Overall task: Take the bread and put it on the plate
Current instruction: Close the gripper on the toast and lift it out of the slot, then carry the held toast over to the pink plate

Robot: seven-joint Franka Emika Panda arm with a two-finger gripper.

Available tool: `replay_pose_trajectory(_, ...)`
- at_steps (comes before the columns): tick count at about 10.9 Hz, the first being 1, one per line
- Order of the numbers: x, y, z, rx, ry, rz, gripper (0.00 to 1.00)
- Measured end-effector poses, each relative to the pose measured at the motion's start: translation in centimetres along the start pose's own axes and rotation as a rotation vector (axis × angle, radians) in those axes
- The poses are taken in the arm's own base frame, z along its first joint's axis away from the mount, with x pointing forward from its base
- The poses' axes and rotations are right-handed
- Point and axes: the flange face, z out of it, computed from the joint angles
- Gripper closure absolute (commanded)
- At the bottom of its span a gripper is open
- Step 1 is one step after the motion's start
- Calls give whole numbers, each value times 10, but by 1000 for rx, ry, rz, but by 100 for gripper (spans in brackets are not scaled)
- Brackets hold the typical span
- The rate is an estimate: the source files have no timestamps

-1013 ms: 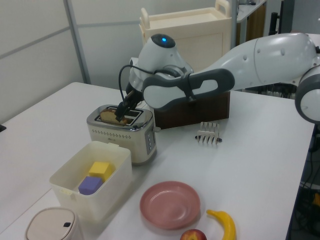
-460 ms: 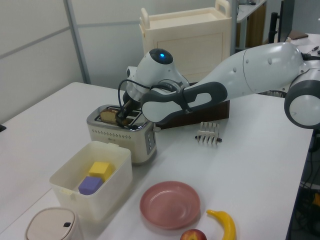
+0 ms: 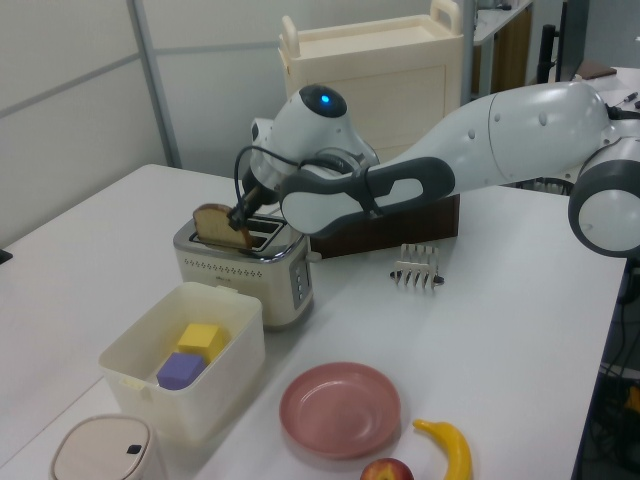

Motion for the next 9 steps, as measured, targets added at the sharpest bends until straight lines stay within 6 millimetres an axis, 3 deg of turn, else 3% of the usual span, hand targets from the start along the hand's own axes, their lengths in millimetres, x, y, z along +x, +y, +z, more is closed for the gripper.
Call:
replay_pose_trajectory(3,29,5,-42,-12,77,2,100)
replay_pose_trajectory(6,61,9,-112,-27,179,1,100)
replay_pose_trajectory(8,71,9,-145,-28,188,2,100)
replay_pose_trajectory(9,68,7,-149,-24,130,2,100)
